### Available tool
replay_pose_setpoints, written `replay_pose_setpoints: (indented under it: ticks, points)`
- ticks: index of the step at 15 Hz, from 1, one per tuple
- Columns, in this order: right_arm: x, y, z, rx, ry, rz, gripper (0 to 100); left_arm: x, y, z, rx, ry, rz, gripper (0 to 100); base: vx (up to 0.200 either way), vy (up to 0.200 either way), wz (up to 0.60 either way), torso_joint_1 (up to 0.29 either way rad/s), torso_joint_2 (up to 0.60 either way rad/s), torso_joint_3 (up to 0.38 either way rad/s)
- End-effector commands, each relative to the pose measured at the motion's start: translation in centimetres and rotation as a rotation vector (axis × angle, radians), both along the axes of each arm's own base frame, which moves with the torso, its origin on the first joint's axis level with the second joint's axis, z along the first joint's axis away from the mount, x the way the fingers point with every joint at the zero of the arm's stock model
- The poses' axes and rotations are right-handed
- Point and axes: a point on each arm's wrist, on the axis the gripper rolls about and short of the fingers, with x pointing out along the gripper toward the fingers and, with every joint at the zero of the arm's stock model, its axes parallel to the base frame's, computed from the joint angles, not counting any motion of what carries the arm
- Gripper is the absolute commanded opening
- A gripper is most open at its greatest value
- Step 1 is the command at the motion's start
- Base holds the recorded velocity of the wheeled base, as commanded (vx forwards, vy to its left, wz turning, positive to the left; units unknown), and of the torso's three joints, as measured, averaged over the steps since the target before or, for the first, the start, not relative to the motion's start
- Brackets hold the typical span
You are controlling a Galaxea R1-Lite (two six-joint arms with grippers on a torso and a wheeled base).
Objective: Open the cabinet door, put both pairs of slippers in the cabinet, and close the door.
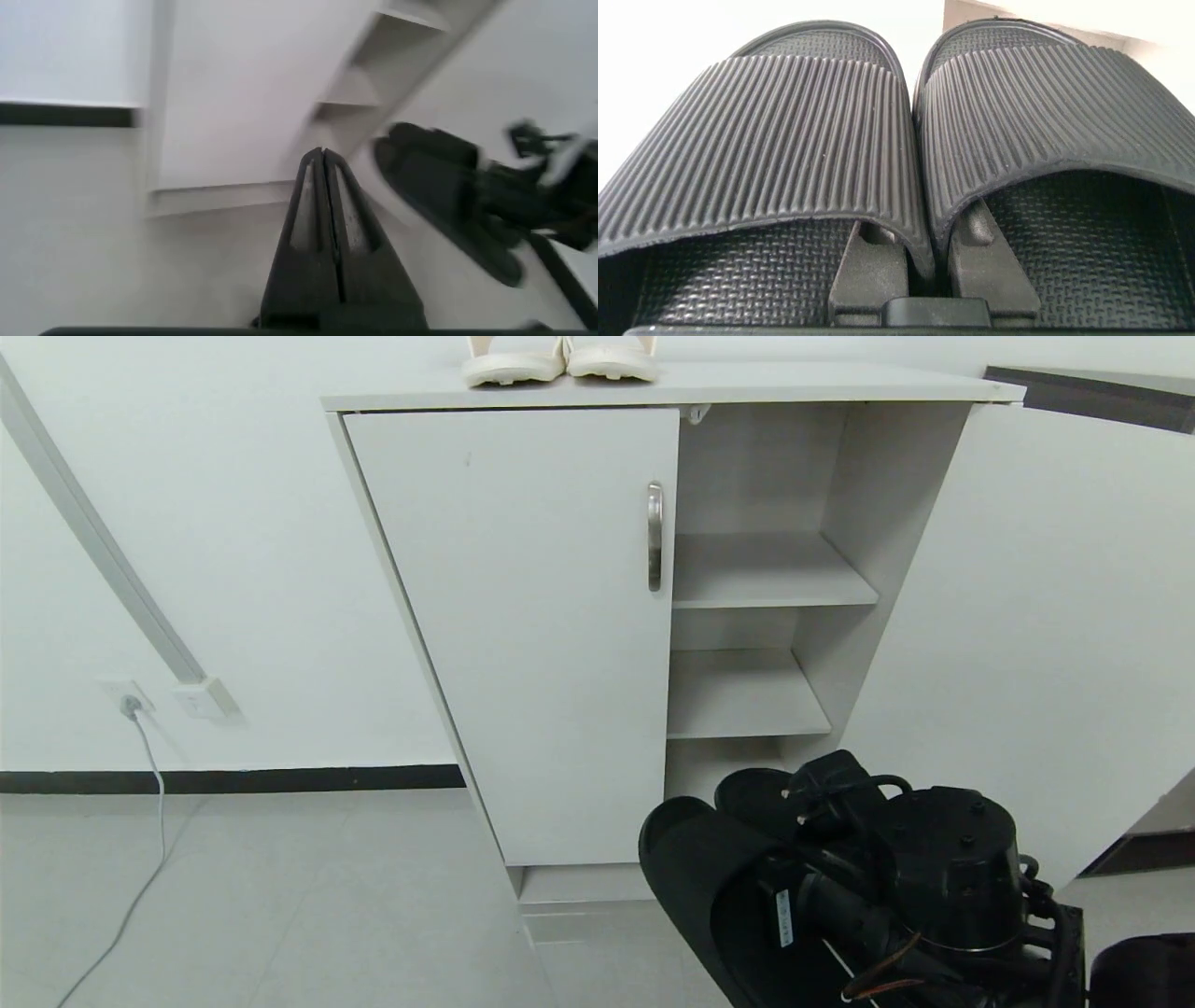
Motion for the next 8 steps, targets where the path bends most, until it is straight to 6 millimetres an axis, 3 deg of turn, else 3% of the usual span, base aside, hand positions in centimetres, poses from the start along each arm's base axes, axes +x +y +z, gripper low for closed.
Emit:
replay_pose_setpoints:
  ticks: [1,3,5,6,8]
  points:
    - [-0.1,0.1,-0.2,-0.005,0.004,0.004,0,-2.2,0.1,-4.3,0.061,-0.043,0.172,0,0.0,0.0,0.0,0.0,0.0,0.0]
    - [-0.1,0.1,-0.1,-0.005,0.004,0.004,0,-2.9,0.1,-6.5,0.056,-0.077,0.144,0,0.0,0.0,0.0,0.0,0.0,0.0]
    - [-0.1,0.1,-0.1,-0.005,0.002,0.006,0,-2.8,0.1,-7.3,0.059,-0.067,0.145,0,0.0,0.0,0.0,0.0,0.0,0.0]
    - [-0.2,0.1,-0.1,-0.006,0.003,0.008,0,-2.2,-0.1,-8.6,0.056,-0.062,0.104,0,0.0,0.0,0.0,0.0,0.0,0.0]
    - [-0.2,0.1,-0.1,-0.005,0.002,0.008,0,-1.9,-0.4,-9.4,0.051,-0.097,-0.031,0,0.0,0.0,0.0,0.0,0.0,0.0]
